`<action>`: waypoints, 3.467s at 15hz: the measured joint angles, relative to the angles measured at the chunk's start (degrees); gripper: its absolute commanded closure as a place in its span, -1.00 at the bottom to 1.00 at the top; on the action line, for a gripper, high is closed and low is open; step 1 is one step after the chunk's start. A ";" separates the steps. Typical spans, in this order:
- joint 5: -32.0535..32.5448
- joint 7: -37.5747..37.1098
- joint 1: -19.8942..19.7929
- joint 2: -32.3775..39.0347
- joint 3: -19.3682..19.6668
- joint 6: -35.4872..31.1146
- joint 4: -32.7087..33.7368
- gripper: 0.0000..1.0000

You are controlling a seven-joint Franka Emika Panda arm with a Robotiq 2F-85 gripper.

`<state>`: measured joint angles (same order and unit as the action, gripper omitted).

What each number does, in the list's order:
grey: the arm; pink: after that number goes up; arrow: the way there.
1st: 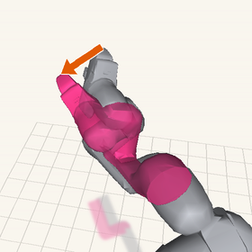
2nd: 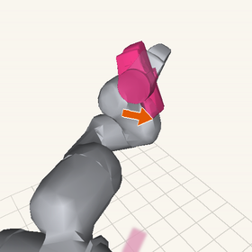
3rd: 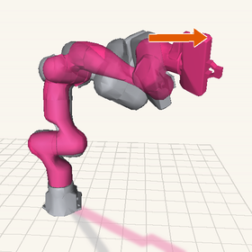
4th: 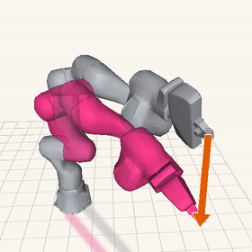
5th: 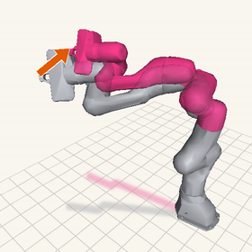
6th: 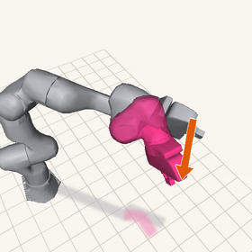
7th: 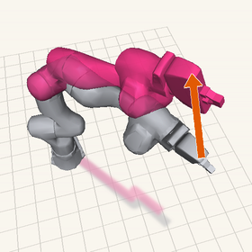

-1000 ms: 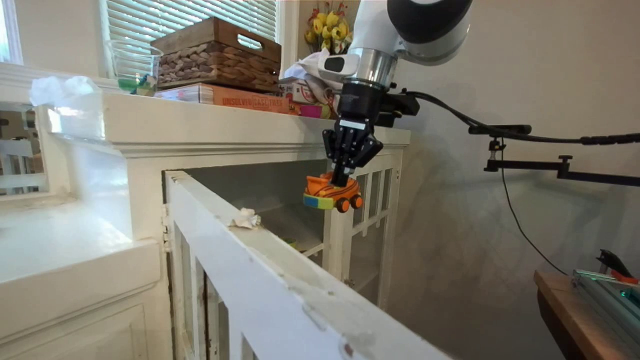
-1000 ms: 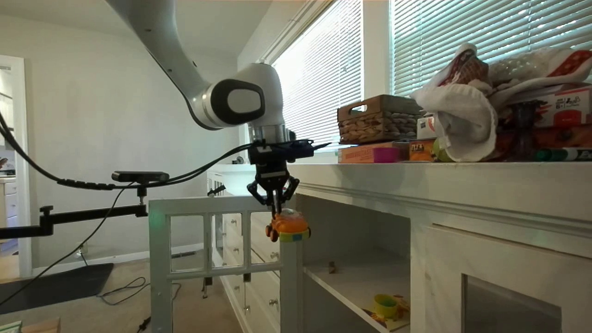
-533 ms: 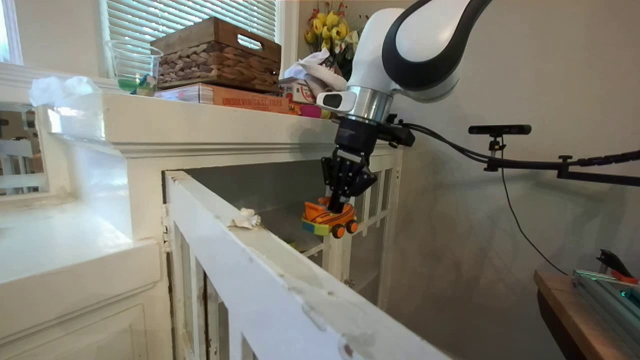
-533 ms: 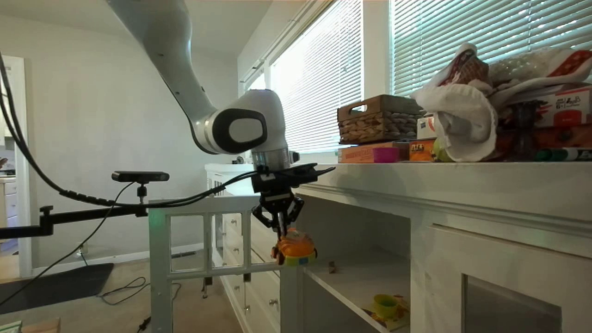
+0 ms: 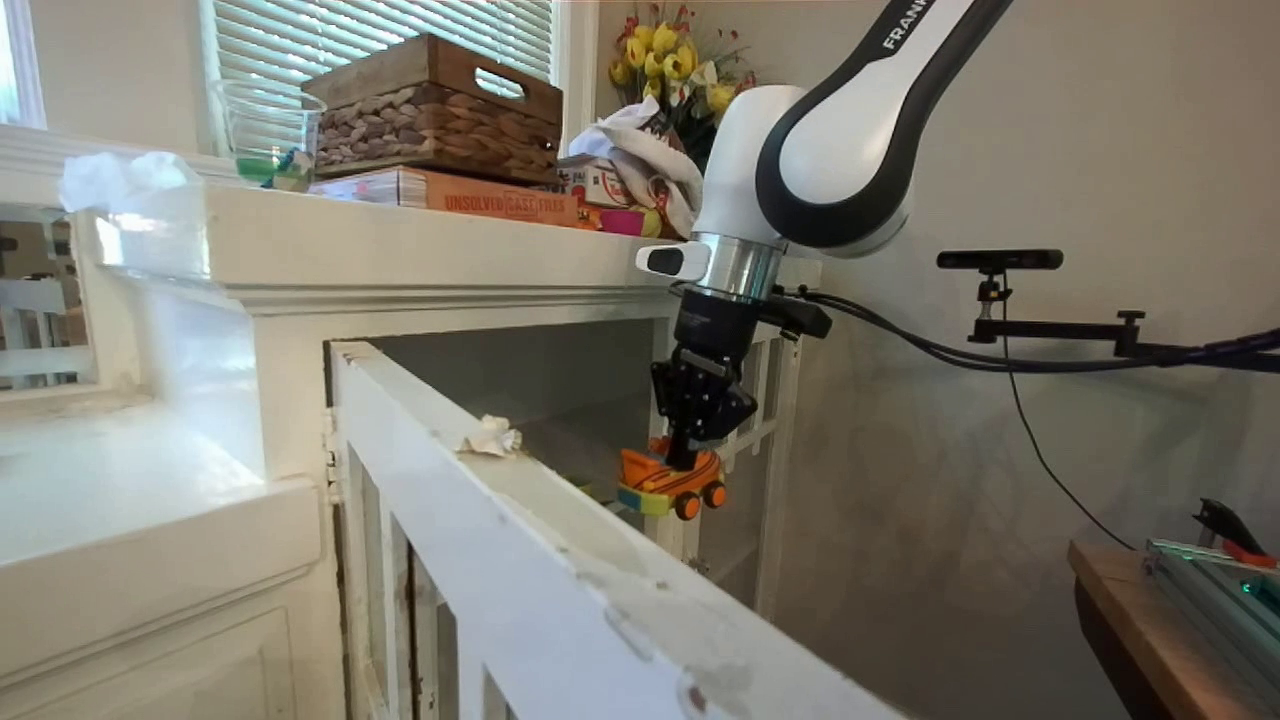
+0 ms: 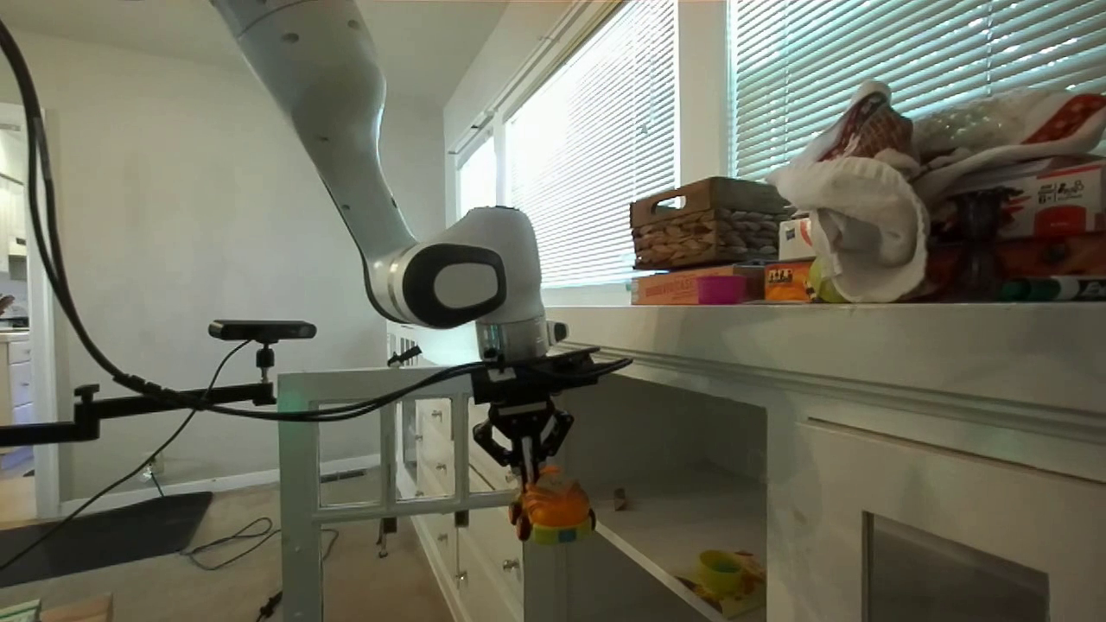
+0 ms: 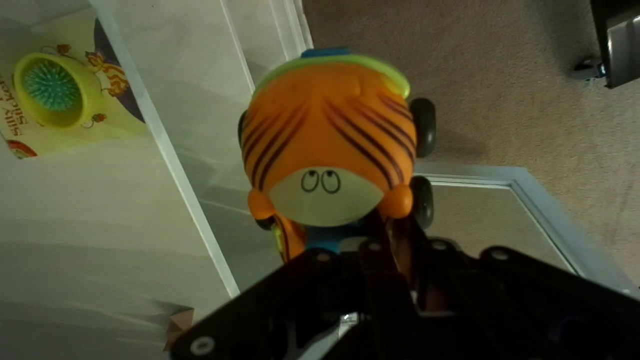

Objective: Put the toy car in the cabinet

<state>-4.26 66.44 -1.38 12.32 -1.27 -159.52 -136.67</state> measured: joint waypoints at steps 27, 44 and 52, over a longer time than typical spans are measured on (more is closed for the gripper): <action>4.37 -7.92 -5.56 12.71 -3.84 -8.95 6.62 0.95; 9.85 -10.39 -10.57 24.31 -7.60 -20.57 17.11 0.95; 14.63 -12.48 -9.36 29.01 -6.35 -24.77 22.23 0.95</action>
<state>10.37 53.96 -10.74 41.34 -7.62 -184.29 -114.44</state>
